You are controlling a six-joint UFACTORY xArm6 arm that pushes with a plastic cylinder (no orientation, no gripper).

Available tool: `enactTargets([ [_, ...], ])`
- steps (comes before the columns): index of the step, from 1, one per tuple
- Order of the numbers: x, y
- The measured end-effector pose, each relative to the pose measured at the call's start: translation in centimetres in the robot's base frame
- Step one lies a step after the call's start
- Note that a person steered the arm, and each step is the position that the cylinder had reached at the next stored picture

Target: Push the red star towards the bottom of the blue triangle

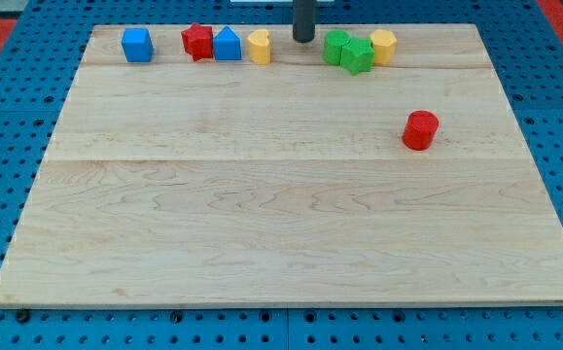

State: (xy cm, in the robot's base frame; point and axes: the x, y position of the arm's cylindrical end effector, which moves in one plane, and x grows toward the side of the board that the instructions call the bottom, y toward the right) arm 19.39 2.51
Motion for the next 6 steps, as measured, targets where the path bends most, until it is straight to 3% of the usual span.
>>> enactTargets([
  [2,-0.2,-17.3],
  [3,2.2,-17.2],
  [5,9.7,-11.7],
  [6,10.7,-4.5],
])
